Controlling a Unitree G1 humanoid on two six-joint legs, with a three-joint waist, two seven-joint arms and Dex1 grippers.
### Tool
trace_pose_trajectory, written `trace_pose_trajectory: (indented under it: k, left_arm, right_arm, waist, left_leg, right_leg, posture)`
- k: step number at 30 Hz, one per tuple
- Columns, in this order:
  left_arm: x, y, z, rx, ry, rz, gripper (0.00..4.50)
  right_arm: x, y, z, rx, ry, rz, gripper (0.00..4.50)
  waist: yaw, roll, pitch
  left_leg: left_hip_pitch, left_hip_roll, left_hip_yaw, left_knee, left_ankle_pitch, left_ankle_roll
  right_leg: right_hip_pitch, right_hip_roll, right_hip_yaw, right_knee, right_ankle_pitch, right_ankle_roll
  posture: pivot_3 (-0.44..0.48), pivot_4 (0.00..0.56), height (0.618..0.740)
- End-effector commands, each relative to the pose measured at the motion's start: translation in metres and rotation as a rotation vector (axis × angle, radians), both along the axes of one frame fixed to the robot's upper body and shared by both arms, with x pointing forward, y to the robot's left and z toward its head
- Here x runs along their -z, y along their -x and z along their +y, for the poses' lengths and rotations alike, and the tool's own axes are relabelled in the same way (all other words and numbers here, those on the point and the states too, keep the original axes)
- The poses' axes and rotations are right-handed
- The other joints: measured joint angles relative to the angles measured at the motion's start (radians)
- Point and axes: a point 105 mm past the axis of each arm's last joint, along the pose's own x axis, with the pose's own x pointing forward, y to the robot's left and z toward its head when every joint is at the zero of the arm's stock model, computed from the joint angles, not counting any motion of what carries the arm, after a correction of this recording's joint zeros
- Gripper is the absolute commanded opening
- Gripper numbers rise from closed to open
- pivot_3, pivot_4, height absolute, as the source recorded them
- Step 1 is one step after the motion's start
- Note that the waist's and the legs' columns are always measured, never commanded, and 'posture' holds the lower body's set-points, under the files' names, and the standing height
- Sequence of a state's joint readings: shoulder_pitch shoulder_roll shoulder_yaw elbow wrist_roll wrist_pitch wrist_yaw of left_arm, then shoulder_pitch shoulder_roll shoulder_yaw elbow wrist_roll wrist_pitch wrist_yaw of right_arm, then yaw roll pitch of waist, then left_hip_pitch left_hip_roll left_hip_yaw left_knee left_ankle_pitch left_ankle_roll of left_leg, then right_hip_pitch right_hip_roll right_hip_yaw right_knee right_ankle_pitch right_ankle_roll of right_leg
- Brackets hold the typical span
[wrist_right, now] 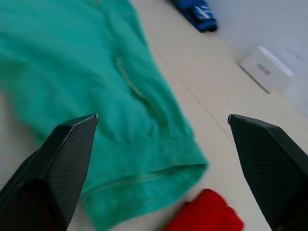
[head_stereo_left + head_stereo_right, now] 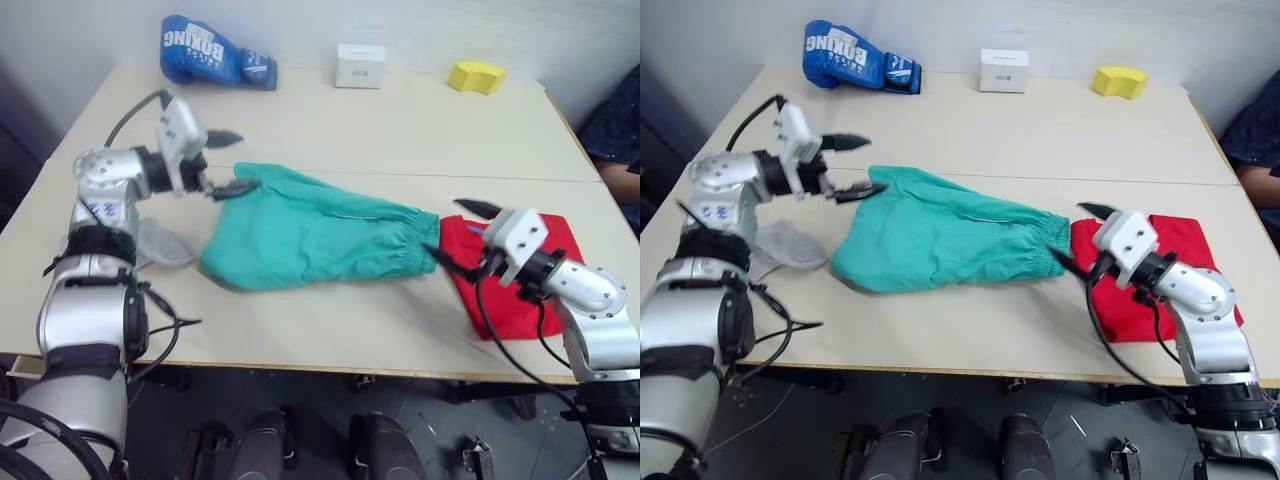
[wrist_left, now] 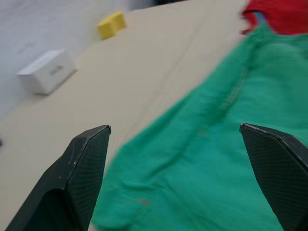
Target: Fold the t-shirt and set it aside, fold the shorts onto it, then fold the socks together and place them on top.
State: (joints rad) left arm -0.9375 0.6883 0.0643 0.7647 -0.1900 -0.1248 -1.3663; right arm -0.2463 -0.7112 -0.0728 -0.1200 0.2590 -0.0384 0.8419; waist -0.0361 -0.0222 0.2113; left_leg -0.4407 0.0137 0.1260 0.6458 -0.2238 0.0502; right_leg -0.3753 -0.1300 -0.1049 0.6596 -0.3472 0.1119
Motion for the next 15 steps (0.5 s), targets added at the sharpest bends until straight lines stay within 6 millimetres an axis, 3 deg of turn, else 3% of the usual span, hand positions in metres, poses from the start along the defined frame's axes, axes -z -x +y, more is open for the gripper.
trace_pose_trajectory:
  k: [1,4,9,15]
  left_arm:
    - [0.013,0.039,0.005,0.091,-0.114,0.027,4.50]
    - [0.043,0.057,0.003,0.026,-0.170,0.015,4.50]
    - [0.073,0.065,-0.023,-0.043,-0.155,-0.012,4.50]
    - [0.082,0.031,-0.028,-0.193,-0.201,-0.163,4.50]
  right_arm:
    - [0.002,0.013,0.014,-0.080,0.030,-0.008,4.48]
    - [0.029,0.017,0.026,-0.126,0.105,0.042,4.48]
    - [0.044,0.008,0.033,-0.100,0.146,0.070,4.48]
    - [0.051,-0.020,0.040,-0.004,0.239,-0.025,4.48]
  waist:
    - [-0.003,0.000,0.000]
    - [0.000,0.000,0.000]
    - [0.031,0.000,0.000]
    - [0.032,0.000,-0.001]
  left_leg:
    - [0.000,0.000,-0.001,0.000,0.000,0.000]
    - [0.002,0.001,-0.002,0.000,-0.001,-0.002]
    - [0.000,0.000,-0.007,0.002,-0.001,-0.002]
    - [0.001,0.000,-0.006,0.000,-0.001,-0.004]
  right_leg:
    - [0.000,-0.001,0.000,0.001,0.000,0.000]
    - [0.002,-0.004,0.002,-0.001,0.000,-0.001]
    - [0.002,-0.007,0.004,-0.003,0.000,-0.002]
    - [0.001,-0.006,0.001,-0.002,0.001,-0.003]
  posture:
    - [0.000,0.150,0.740]
    - [0.000,0.150,0.740]
    - [0.000,0.150,0.740]
    - [0.000,0.150,0.740]
